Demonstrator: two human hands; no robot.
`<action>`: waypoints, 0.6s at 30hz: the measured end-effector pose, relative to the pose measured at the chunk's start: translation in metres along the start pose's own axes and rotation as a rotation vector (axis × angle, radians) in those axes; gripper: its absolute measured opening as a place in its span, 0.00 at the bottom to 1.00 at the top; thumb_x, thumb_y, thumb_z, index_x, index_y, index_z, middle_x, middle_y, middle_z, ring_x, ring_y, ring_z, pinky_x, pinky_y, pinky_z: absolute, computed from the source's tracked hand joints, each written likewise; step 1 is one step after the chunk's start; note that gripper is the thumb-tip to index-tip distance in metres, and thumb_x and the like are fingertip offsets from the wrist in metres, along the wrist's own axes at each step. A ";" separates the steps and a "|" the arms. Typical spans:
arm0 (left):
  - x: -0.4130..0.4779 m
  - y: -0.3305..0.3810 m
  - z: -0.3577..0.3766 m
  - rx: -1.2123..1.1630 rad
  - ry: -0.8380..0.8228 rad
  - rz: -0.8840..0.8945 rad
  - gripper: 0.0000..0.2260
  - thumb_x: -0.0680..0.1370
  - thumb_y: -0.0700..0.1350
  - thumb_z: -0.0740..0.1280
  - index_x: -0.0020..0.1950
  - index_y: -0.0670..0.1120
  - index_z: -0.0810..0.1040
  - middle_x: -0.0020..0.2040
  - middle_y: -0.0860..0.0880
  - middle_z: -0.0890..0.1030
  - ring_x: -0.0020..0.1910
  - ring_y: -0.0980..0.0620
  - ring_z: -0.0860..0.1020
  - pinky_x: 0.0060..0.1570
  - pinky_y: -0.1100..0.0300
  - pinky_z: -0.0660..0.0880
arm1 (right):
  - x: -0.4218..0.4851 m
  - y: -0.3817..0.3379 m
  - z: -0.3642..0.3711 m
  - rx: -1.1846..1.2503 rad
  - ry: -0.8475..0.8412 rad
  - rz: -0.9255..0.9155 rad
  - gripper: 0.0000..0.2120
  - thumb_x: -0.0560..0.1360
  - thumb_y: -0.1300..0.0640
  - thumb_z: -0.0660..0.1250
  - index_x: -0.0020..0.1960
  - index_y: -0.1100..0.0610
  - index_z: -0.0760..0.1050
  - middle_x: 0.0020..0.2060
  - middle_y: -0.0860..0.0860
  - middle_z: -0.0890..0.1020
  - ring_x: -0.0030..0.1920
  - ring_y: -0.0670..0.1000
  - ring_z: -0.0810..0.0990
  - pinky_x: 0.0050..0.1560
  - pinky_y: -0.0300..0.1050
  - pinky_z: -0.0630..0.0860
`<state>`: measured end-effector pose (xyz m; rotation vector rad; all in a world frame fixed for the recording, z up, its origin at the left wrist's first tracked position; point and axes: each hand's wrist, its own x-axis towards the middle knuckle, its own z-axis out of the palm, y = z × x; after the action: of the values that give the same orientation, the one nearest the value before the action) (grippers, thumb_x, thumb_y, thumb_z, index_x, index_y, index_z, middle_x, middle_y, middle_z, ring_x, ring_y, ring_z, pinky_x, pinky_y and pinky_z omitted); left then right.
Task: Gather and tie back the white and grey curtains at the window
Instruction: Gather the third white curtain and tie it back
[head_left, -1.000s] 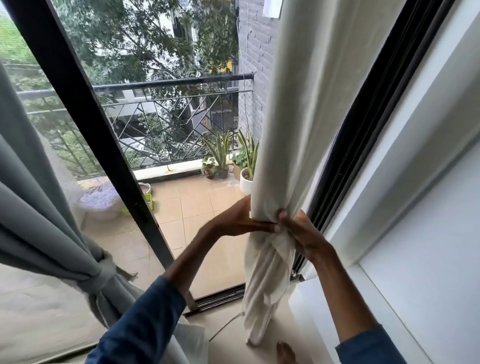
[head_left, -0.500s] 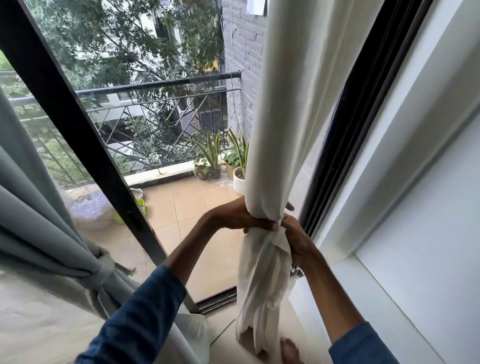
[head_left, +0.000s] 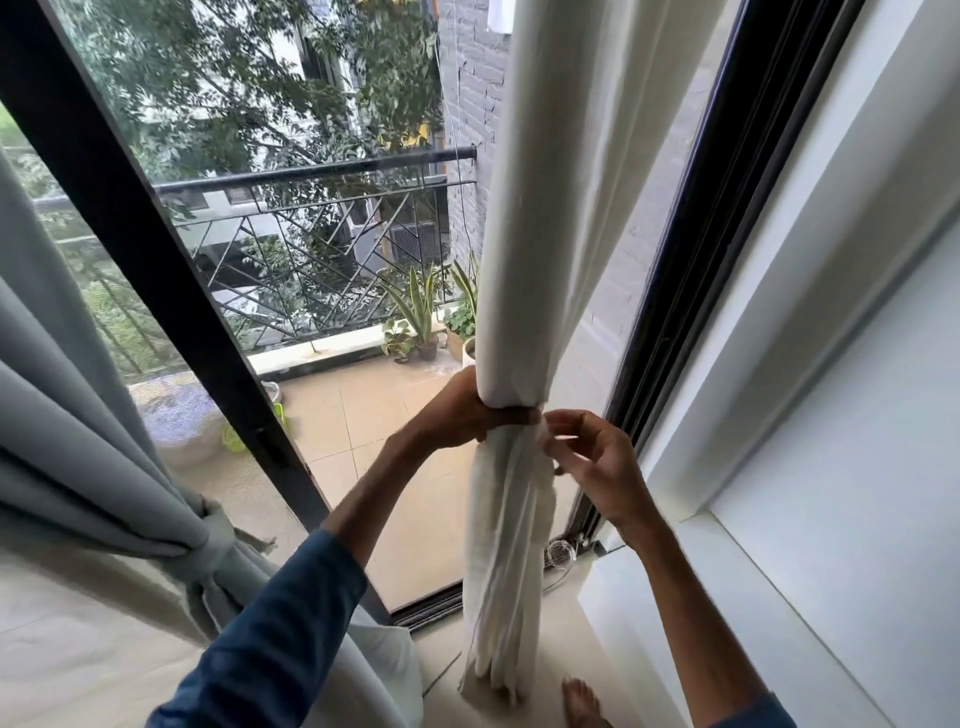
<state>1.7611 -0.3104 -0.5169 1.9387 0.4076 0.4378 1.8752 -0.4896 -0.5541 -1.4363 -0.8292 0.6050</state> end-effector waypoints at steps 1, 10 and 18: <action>0.000 0.000 0.000 0.024 -0.007 0.008 0.17 0.67 0.50 0.81 0.50 0.46 0.81 0.42 0.48 0.83 0.33 0.51 0.78 0.26 0.56 0.73 | 0.000 0.002 0.002 -0.057 -0.002 -0.022 0.11 0.72 0.59 0.76 0.54 0.56 0.82 0.42 0.52 0.87 0.42 0.48 0.85 0.40 0.43 0.81; -0.004 -0.006 -0.005 0.044 -0.035 0.013 0.26 0.65 0.58 0.81 0.58 0.51 0.79 0.53 0.49 0.83 0.54 0.43 0.81 0.51 0.41 0.80 | 0.008 -0.014 -0.016 -0.544 0.089 -0.280 0.09 0.68 0.45 0.78 0.44 0.49 0.85 0.34 0.38 0.81 0.31 0.39 0.73 0.33 0.29 0.63; -0.011 -0.003 -0.008 0.065 -0.079 0.053 0.26 0.68 0.52 0.80 0.63 0.48 0.78 0.58 0.50 0.83 0.57 0.47 0.81 0.56 0.44 0.79 | 0.036 -0.013 -0.020 -0.688 0.125 -0.297 0.15 0.65 0.40 0.79 0.38 0.48 0.79 0.36 0.43 0.81 0.28 0.45 0.70 0.36 0.44 0.72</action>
<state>1.7470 -0.3082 -0.5181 2.0266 0.3234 0.3850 1.9115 -0.4743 -0.5353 -1.8894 -1.1885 -0.0165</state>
